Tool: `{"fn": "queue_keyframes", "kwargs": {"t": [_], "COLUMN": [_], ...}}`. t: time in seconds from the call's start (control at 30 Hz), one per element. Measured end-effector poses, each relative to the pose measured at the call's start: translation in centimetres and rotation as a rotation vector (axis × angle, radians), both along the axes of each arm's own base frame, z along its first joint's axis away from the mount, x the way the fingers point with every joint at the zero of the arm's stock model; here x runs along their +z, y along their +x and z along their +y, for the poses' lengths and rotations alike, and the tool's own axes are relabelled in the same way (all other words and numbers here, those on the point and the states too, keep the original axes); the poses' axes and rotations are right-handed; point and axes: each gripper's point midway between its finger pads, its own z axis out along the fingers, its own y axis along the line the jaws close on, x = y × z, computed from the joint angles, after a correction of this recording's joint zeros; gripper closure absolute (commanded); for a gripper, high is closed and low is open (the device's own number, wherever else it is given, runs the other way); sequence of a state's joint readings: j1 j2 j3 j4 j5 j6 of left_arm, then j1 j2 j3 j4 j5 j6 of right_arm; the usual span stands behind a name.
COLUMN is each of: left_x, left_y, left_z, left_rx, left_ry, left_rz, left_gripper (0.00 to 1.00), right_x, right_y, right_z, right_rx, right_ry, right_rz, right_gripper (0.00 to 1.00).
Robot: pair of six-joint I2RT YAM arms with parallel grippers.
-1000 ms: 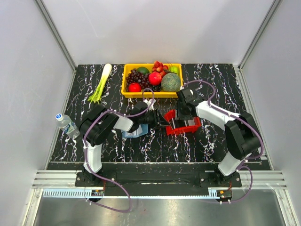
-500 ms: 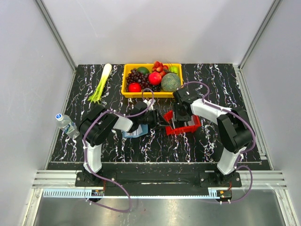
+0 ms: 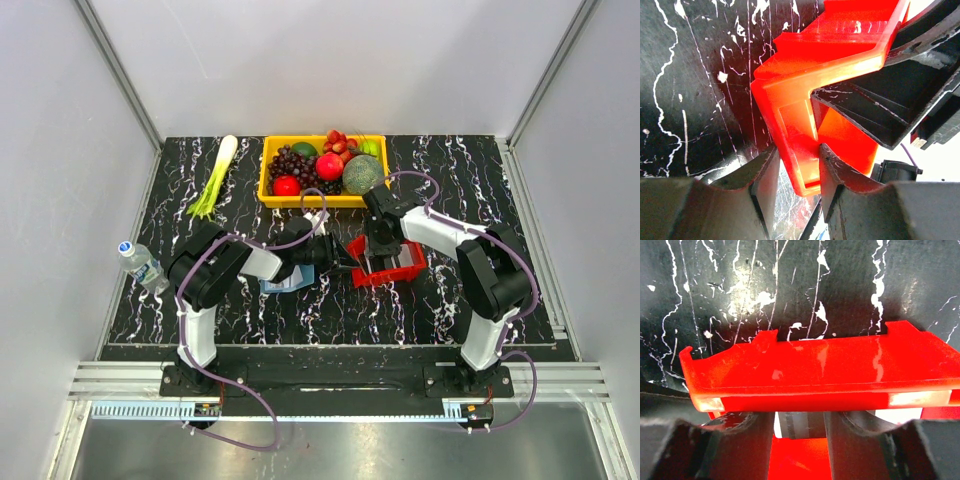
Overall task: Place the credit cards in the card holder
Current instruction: Pick up the credit card from the storage box.
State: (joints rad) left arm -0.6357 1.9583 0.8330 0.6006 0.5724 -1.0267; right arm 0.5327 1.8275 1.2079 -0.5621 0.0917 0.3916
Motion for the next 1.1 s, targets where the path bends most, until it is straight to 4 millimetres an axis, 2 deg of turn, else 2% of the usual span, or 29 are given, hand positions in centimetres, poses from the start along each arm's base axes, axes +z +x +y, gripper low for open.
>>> {"fn": "queue_keyframes", "kwargs": {"t": [0.2, 0.4, 0.5, 0.67, 0.77, 0.87, 0.93, 1.03, 1.1], "left_x": [0.0, 0.0, 0.0, 0.0, 0.0, 0.0, 0.0, 0.0, 0.0], "left_y": [-0.1, -0.1, 0.0, 0.0, 0.0, 0.0, 0.0, 0.0, 0.0], "left_z": [0.1, 0.1, 0.2, 0.2, 0.2, 0.3, 0.3, 0.3, 0.3], "left_rx": [0.003, 0.006, 0.009, 0.010, 0.010, 0.010, 0.011, 0.010, 0.010], "left_ry": [-0.007, -0.010, -0.011, -0.011, -0.012, -0.012, -0.011, -0.012, -0.012], "left_rz": [0.004, 0.006, 0.006, 0.009, 0.009, 0.010, 0.010, 0.010, 0.010], "left_gripper": [0.71, 0.71, 0.71, 0.71, 0.71, 0.71, 0.71, 0.71, 0.71], "right_x": [0.2, 0.2, 0.0, -0.1, -0.1, -0.1, 0.0, 0.1, 0.2], "right_y": [0.0, 0.0, 0.0, 0.0, 0.1, 0.1, 0.2, 0.2, 0.1], "right_z": [1.0, 1.2, 1.2, 0.6, 0.6, 0.6, 0.5, 0.7, 1.1], "right_rx": [0.017, 0.016, 0.024, 0.024, 0.024, 0.025, 0.023, 0.016, 0.015], "right_ry": [0.058, 0.059, 0.033, -0.013, -0.019, -0.018, -0.020, -0.016, -0.006], "right_rz": [0.010, 0.016, 0.017, 0.004, 0.000, -0.001, -0.004, -0.011, -0.017], "right_gripper": [0.46, 0.47, 0.55, 0.77, 0.84, 0.86, 0.78, 0.56, 0.49]}}
